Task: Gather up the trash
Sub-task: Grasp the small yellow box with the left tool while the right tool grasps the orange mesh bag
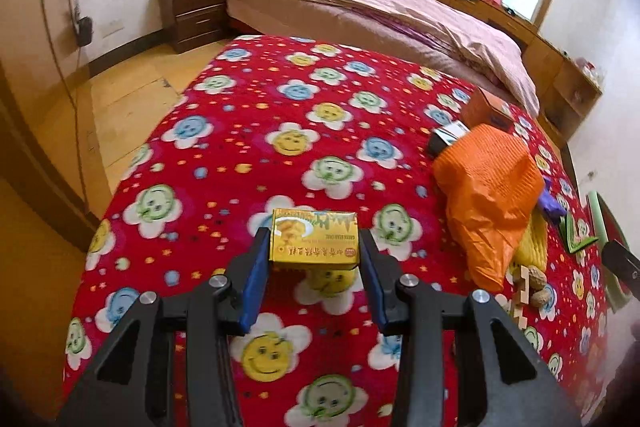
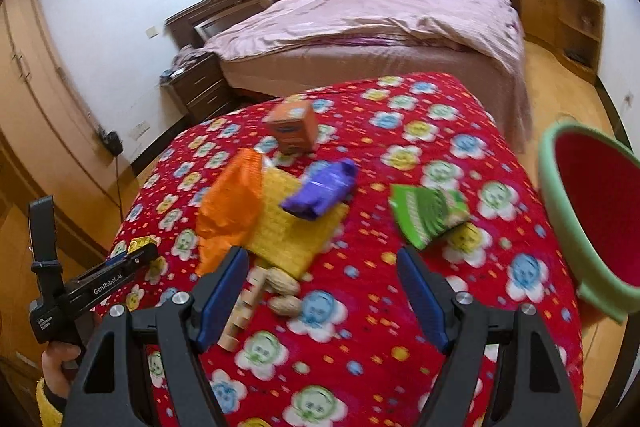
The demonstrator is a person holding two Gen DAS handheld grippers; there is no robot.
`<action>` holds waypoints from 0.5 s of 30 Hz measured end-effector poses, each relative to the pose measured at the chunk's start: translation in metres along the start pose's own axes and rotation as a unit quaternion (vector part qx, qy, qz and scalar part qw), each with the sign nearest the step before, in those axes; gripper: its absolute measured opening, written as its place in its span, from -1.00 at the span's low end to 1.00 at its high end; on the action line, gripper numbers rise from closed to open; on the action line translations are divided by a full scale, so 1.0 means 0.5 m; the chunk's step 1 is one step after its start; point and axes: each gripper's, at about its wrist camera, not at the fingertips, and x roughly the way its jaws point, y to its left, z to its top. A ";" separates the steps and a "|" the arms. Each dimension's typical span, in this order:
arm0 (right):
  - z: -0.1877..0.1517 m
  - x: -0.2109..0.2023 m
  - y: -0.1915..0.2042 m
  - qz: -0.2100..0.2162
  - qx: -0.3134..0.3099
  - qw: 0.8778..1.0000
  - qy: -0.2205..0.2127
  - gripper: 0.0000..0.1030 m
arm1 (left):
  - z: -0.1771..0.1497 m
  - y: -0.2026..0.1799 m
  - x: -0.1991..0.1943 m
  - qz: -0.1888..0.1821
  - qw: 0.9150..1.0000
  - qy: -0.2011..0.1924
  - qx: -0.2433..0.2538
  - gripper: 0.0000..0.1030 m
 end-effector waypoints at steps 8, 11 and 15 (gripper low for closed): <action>0.034 0.058 0.080 0.021 -0.035 0.999 0.009 0.53 | -0.003 0.026 -0.002 0.000 1.000 0.002 -0.023 -0.16; 0.043 0.091 0.111 0.026 -0.053 0.998 0.016 0.53 | -0.005 0.028 -0.004 -0.004 1.000 0.001 -0.025 -0.16; 0.049 0.136 0.146 0.018 -0.082 0.996 0.026 0.53 | -0.005 0.029 -0.006 -0.008 1.000 0.000 -0.026 -0.16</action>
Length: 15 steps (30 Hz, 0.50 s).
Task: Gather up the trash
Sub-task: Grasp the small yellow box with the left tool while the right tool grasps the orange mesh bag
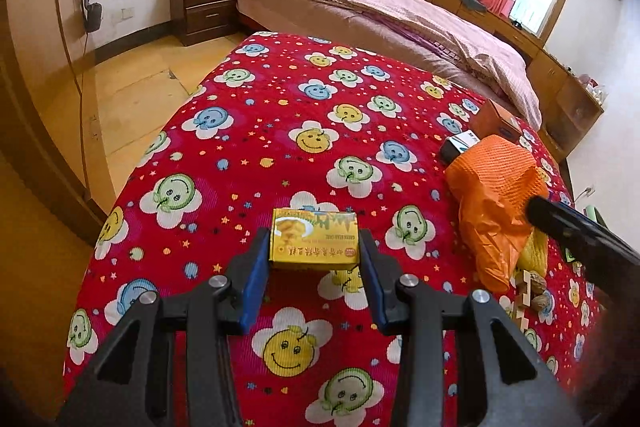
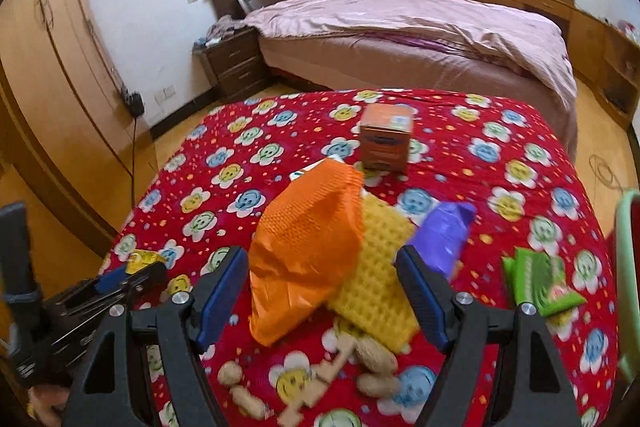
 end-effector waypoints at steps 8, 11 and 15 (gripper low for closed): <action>0.006 0.071 0.043 -0.030 -0.045 0.998 0.016 0.52 | -0.001 0.004 0.001 -0.006 1.000 0.000 -0.004 -0.16; 0.002 0.080 0.053 -0.048 -0.064 0.997 0.011 0.11 | -0.002 0.006 0.002 -0.007 1.000 0.001 -0.006 -0.16; -0.003 0.078 0.060 -0.060 -0.087 0.994 0.003 -0.49 | -0.004 0.007 0.000 -0.008 1.000 0.000 -0.007 -0.16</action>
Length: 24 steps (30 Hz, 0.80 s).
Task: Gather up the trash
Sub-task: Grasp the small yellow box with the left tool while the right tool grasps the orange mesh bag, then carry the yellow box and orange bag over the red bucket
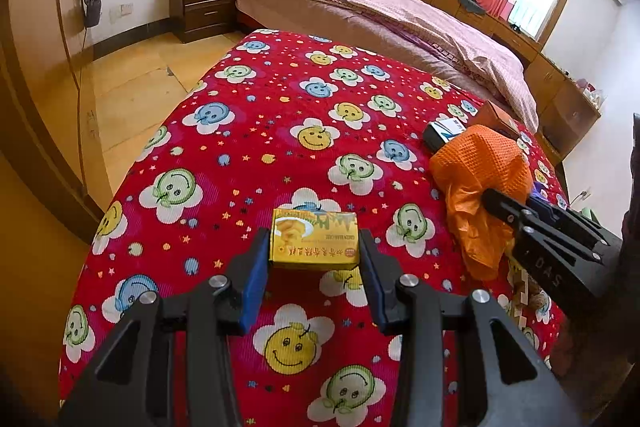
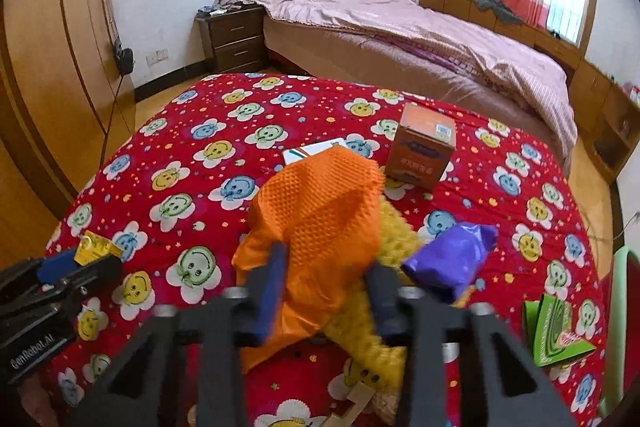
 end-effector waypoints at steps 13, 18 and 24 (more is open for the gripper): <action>0.005 -0.114 -0.042 0.057 0.033 0.996 -0.063 -0.84 | -0.002 -0.019 -0.035 -0.019 1.000 -0.010 0.003 -0.16; 0.002 -0.173 -0.072 0.077 0.055 0.992 -0.087 -0.84 | -0.003 -0.039 -0.054 -0.027 0.999 -0.016 0.013 -0.16; -0.010 -0.233 -0.115 0.074 0.077 0.988 -0.112 -0.84 | -0.003 -0.066 -0.078 -0.042 0.999 -0.023 0.024 -0.16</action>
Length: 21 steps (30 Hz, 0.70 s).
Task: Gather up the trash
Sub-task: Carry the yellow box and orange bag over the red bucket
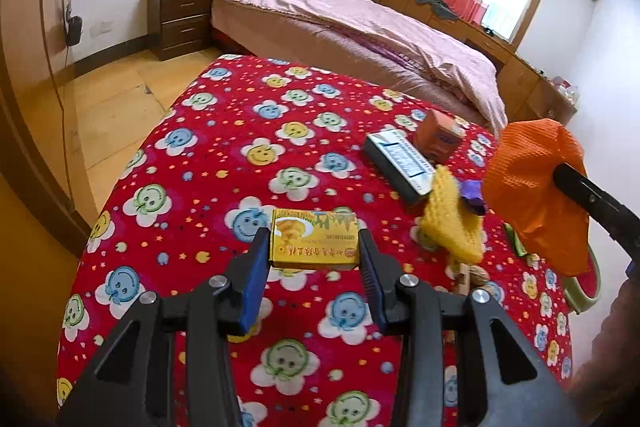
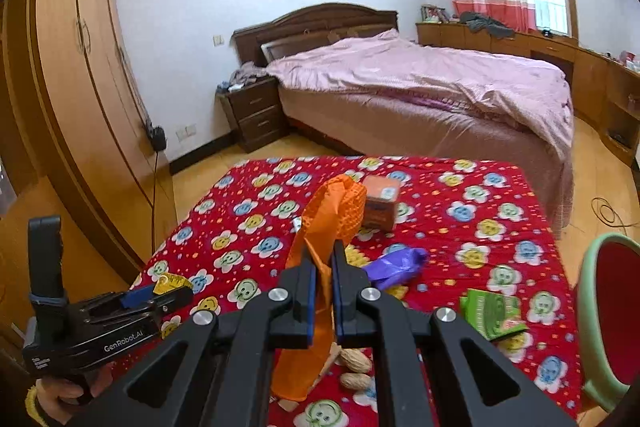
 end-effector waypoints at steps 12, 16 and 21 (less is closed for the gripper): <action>-0.015 -0.128 -0.110 -0.038 0.064 0.997 -0.038 -0.85 | 0.006 -0.108 -0.037 -0.044 0.998 -0.003 0.048 -0.16; -0.017 -0.164 -0.150 -0.054 0.076 0.995 -0.047 -0.85 | 0.009 -0.160 -0.043 -0.063 0.996 0.002 0.071 -0.16; -0.026 -0.212 -0.208 -0.083 0.092 0.990 -0.062 -0.85 | 0.011 -0.229 -0.048 -0.093 0.991 0.009 0.099 -0.16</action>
